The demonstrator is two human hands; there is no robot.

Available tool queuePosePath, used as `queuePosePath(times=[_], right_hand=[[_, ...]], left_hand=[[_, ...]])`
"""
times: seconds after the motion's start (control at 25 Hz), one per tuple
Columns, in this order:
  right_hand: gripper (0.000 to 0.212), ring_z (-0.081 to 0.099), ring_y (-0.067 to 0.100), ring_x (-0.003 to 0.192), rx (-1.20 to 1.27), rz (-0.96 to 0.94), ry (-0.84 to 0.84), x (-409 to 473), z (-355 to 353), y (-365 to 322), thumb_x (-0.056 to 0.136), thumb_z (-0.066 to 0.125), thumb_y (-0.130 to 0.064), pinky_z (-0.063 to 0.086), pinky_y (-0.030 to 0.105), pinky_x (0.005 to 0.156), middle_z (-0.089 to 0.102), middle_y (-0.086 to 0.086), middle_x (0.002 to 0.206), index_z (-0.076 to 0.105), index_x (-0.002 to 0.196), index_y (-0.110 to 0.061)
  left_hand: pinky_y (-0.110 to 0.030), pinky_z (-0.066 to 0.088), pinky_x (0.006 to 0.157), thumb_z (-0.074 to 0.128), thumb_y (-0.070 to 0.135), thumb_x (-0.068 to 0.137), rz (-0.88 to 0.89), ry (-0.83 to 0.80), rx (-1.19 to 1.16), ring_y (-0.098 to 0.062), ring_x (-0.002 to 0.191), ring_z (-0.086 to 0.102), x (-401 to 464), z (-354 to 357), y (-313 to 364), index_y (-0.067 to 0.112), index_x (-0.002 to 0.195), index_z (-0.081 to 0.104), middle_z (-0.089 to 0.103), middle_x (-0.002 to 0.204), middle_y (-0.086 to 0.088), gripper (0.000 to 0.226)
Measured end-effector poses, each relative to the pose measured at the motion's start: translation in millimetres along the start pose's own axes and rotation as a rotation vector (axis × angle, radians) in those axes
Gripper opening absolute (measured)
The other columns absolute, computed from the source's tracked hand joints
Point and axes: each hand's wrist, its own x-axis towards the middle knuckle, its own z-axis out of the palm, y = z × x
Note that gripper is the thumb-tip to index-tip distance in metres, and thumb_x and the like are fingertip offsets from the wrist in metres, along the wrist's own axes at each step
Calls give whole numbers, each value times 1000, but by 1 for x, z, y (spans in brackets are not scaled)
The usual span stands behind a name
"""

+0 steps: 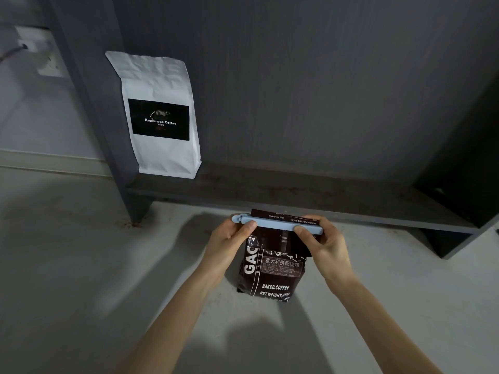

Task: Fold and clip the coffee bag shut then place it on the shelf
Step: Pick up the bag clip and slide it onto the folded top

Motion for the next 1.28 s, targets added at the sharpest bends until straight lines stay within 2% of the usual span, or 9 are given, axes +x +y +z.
queuePosePath(times=[0.2,0.44,0.64,0.72,0.84,1.04,1.16,1.28], right_hand=[[16,65,-1,63,-10,-14,15,-2,-1,2,81,61,-9,52,11,53,65,-1,80,58,82,-25],[17,65,0,65,-14,-21,22,-3,-1,3,81,60,-9,54,12,55,65,-2,81,58,81,-27],[19,65,0,65,-7,-43,23,-4,0,3,82,60,-8,54,13,56,64,-2,80,57,82,-26],[19,65,-1,65,-9,-52,28,-5,1,3,82,60,-8,54,12,57,64,-3,80,57,82,-27],[19,65,3,68,-16,-59,26,-3,1,3,82,60,-8,54,12,57,64,-4,80,56,82,-27],[19,65,-1,68,-1,-50,5,-1,0,3,81,60,-7,54,13,56,64,-2,83,57,83,-26],[19,66,-1,68,6,-40,-5,-1,-1,3,81,60,-7,53,13,55,64,-1,85,57,85,-26],[20,65,-3,67,17,-41,-5,-1,0,2,82,60,-6,53,12,54,63,-2,84,57,84,-26]], left_hand=[[-24,47,79,59,41,70,-9,10,-73,-11,89,67,-1,7,-4,17,94,62,70,92,1,34],[-30,48,85,61,46,65,-28,21,-97,-14,89,66,1,7,-5,22,85,62,70,86,3,32],[-22,48,70,58,34,76,-10,54,-127,-13,82,65,0,12,-3,15,87,59,67,83,1,21],[-24,48,72,59,35,74,-12,73,-124,-15,83,64,0,13,-4,15,87,59,67,84,-1,24],[-29,48,84,59,41,68,-4,51,-112,-15,89,65,2,9,-3,16,89,63,70,87,2,33],[-30,45,94,60,29,73,13,-67,-108,-16,100,63,6,0,1,16,98,64,70,100,-2,28],[-29,45,92,61,30,68,0,-85,-149,-15,100,63,6,-1,2,19,95,64,69,99,0,29],[-25,47,84,58,22,76,-19,-82,-156,-13,94,63,8,-1,2,18,97,62,68,98,-1,21]])
